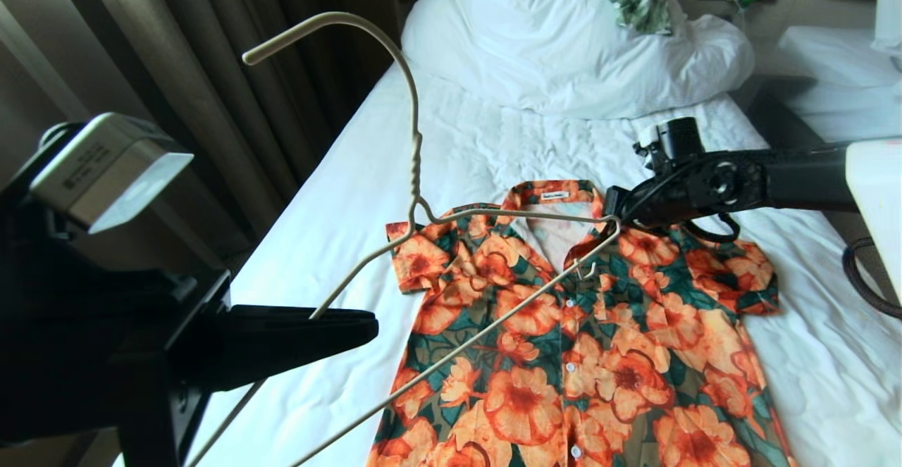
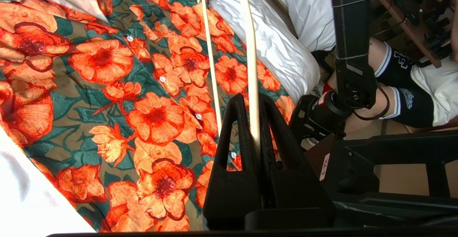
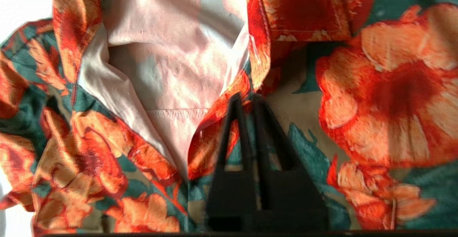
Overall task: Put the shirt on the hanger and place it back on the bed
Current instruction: Lift the shirt and hanger
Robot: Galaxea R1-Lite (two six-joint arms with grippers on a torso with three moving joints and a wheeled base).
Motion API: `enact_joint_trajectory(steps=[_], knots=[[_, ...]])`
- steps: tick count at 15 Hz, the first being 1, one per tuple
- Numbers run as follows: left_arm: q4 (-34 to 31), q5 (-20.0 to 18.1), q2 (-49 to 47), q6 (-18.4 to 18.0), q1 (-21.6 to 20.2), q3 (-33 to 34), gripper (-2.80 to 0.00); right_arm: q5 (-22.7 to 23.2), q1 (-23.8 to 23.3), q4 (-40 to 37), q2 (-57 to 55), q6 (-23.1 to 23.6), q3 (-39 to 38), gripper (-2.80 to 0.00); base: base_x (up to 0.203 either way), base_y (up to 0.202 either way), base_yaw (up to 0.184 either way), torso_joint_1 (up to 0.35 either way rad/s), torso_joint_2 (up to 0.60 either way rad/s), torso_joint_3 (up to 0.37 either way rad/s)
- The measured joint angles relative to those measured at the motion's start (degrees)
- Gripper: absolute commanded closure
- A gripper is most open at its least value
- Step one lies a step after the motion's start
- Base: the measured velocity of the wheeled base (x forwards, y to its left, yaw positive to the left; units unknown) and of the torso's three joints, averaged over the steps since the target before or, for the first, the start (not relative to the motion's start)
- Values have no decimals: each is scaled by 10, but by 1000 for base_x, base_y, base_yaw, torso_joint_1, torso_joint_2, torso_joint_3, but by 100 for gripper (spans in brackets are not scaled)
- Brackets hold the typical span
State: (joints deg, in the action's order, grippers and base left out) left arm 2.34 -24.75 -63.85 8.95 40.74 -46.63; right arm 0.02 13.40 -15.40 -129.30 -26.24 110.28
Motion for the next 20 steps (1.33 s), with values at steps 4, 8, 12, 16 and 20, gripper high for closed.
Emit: enact_joint_trajectory(steps=[4,8,12,16,20], knots=[[-1,0,5,0,0,2,0,0,8,20,-42,-11,29,-280,0,0,0,0,0,0],[-1,0,7,0,0,3,0,-1,9,21,-48,-11,33,-280,0,0,0,0,0,0],[-1,0,9,0,0,3,0,-6,7,41,-56,-10,33,-280,0,0,0,0,0,0],[-1,0,10,0,0,4,0,-10,13,101,-78,-7,33,-280,0,0,0,0,0,0],[0,0,9,0,0,5,0,-42,24,148,-99,19,33,-280,0,0,0,0,0,0]])
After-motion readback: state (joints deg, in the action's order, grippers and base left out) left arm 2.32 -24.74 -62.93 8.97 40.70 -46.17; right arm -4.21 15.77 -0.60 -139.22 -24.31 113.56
